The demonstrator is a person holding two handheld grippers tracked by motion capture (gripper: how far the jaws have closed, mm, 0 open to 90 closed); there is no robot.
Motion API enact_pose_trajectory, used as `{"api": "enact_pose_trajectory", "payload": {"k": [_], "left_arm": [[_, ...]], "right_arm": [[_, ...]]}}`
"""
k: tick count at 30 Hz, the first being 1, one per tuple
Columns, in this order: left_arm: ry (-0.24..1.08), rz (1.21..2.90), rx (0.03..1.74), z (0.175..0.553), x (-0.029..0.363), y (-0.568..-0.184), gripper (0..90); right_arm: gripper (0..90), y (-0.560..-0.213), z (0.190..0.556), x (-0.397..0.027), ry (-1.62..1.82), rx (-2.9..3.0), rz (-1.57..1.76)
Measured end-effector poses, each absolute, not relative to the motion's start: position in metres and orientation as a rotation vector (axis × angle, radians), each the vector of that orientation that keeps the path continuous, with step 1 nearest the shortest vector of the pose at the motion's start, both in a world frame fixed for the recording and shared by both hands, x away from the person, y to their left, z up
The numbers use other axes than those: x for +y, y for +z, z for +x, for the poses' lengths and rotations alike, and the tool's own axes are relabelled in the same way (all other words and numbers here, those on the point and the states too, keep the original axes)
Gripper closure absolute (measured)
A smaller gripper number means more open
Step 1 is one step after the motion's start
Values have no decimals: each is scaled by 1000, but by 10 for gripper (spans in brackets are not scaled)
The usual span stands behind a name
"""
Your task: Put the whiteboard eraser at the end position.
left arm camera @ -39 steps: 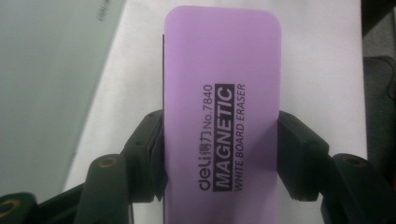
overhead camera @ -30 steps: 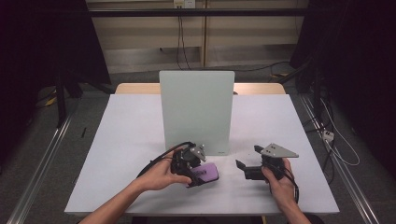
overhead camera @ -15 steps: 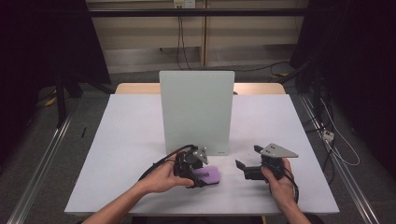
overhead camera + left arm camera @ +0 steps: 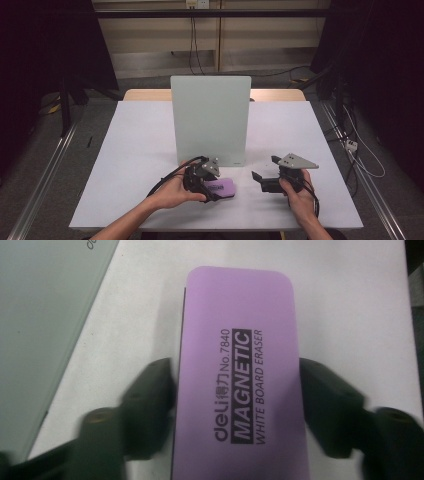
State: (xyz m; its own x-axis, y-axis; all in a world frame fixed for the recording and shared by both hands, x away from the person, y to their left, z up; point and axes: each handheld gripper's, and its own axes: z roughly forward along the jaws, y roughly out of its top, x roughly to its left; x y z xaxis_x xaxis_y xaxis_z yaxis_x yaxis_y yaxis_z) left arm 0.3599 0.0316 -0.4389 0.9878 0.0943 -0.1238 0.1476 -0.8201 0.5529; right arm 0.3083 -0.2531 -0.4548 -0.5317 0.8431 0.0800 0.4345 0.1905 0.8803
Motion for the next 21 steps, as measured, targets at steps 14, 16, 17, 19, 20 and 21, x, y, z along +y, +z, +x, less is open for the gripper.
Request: {"api": "enact_pose_trajectory", "payload": {"k": [14,16,17,19,20,21], "left_arm": [[-31,2384,287,368,49,-420,72],[-16,2373,334,370,53,-417,69],[-21,2350,346,372,56,-417,69],[20,2324,385,373,60,-414,70],[36,2309,394,374,63,-413,68],[42,2290,407,374,65,-412,68]], "right_arm": [[61,-455,310,-252,1291,2054,1189],[61,-455,309,-251,1290,2055,1188],[61,-455,309,-251,1293,2055,1190],[61,-455,309,-251,1292,2056,1191],[61,-455,309,-251,1291,2055,1190],[61,-455,309,-251,1289,2054,1192]]}}
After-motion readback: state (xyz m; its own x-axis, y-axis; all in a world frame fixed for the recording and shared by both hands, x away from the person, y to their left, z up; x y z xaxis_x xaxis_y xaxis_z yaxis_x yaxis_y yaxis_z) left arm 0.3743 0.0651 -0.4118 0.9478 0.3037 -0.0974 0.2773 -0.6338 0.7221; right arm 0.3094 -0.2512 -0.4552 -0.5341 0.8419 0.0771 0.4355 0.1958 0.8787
